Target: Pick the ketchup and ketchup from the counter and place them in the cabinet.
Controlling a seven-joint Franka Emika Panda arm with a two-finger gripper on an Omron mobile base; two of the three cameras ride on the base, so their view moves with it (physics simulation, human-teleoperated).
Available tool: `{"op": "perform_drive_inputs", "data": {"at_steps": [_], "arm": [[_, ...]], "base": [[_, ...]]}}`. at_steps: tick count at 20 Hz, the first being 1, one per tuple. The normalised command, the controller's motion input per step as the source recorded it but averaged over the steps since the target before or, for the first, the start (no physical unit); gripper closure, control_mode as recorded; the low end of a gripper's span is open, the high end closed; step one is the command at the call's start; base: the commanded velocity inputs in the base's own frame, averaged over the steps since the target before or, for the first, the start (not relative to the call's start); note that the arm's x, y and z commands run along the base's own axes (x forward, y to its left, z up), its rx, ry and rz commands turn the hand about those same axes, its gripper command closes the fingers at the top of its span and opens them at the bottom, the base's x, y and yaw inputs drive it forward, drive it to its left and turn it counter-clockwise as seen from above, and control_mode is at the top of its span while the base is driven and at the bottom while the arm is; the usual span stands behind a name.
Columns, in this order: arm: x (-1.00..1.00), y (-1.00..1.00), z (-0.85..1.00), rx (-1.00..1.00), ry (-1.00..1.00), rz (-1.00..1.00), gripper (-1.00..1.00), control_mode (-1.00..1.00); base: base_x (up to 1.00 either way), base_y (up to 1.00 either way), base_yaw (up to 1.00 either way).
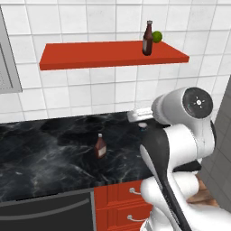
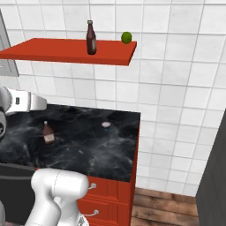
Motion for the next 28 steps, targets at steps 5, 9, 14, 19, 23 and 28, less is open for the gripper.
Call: {"op": "perform_drive_inputs", "data": {"at_steps": [5,9,14,19,23,28], "arm": [[0.0,0.39,-0.35,0.08,0.0,-0.12,-1.0,-1.0],[0.07,0.45,-0.33,0.08,0.04,-0.17,-1.0,-1.0],[0.06,0.37,-0.21,0.04,0.02,-0.12,-1.0,-1.0],[0.07,0.27,-0.19,0.17,0.02,-0.13,-1.0,-1.0],[0.2,0.24,-0.32,0.23,0.06,-0.11,-1.0,-1.0],[0.29,0.11,-0.26,0.17,0.09,-0.05,-1.0,-1.0]], "base": [[0.0,0.0,0.0],[0.0,0.0,0.0],[0.0,0.0,0.0],[0.0,0.0,0.0],[0.0,0.0,0.0],[0.0,0.0,0.0]]}}
